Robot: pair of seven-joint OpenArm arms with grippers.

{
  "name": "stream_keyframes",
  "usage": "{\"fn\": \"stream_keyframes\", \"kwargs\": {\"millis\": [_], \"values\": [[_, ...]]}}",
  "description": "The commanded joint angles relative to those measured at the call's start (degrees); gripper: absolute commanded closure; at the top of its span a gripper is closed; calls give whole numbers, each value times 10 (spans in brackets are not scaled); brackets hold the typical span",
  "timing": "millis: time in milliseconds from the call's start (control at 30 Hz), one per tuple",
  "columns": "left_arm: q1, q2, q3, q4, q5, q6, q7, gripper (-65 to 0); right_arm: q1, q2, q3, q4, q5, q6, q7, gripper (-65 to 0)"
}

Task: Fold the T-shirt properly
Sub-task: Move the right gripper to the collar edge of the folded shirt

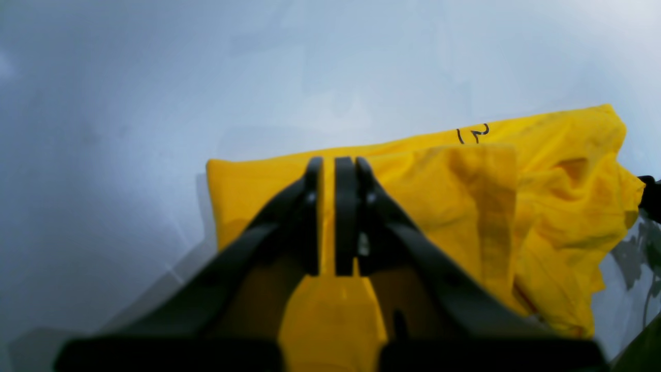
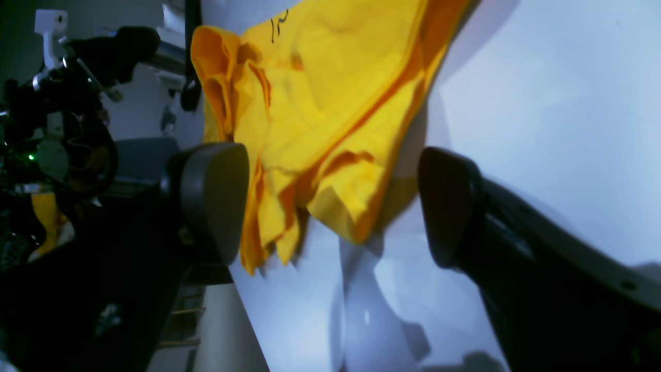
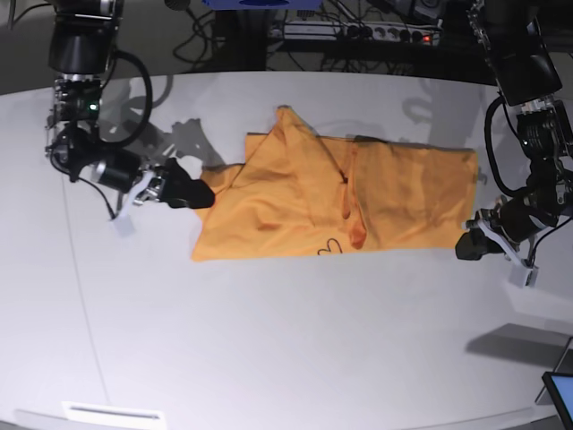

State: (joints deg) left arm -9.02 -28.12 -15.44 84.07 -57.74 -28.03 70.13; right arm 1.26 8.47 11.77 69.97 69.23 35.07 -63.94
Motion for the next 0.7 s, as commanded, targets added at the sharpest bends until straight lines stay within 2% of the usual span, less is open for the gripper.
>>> {"fn": "stream_keyframes", "kwargs": {"millis": [0, 100, 333, 567, 667], "values": [[-10, -13, -4, 12, -12, -1, -11, -42, 1, -2, -2, 0, -11, -6, -13, -501], [-14, -13, -3, 12, -12, -1, -11, -42, 2, -17, -2, 0, -11, -6, -21, -501], [-15, -13, -3, 12, -12, -1, -11, -42, 2, -22, -2, 0, -11, -6, -28, -501], [-15, -13, -3, 12, -13, -1, -11, -42, 2, -57, -4, 1, -12, -6, -46, -501], [-15, -13, -3, 12, -13, -1, -11, -42, 2, -61, -21, 1, -12, -6, -41, -501]]}}
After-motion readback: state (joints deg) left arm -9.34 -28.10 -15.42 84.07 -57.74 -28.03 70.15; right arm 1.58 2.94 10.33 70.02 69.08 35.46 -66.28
